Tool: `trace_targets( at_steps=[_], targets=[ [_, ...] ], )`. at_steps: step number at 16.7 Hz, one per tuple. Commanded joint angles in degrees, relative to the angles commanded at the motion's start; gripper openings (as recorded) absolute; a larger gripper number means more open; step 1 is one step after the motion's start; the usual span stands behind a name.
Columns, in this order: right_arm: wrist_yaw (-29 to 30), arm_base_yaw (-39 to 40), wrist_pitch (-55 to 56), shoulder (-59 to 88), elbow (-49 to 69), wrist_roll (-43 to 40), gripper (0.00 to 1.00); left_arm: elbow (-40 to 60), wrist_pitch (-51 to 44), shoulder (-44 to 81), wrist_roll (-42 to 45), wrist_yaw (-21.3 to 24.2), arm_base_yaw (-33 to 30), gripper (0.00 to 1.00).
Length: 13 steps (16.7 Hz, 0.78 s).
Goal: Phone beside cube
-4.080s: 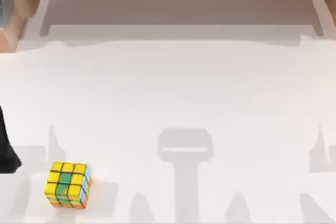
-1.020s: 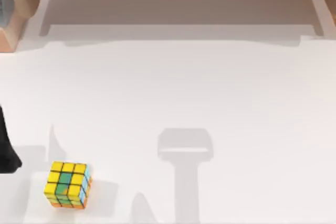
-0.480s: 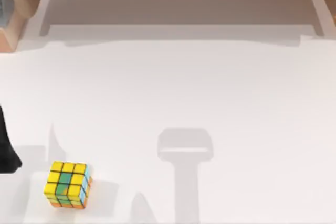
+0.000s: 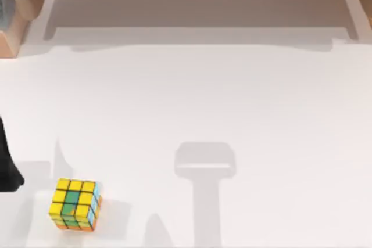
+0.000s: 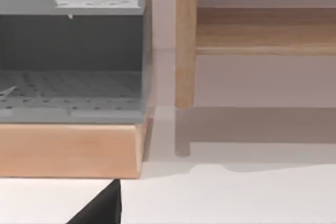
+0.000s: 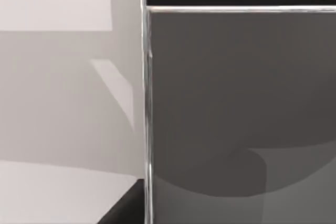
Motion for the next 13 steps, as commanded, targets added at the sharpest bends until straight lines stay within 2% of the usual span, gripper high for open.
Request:
trace_targets(
  at_steps=[9,13],
  targets=[
    [0.1,0.62,-2.49,-2.22,2.2,0.63,0.0,0.0,0.0,0.0,0.0,0.0,0.0,1.0],
    [0.83,5.25,-4.04,-3.57,8.62,4.63,0.0,0.0,0.0,0.0,0.0,0.0,0.0,1.0]
  ],
)
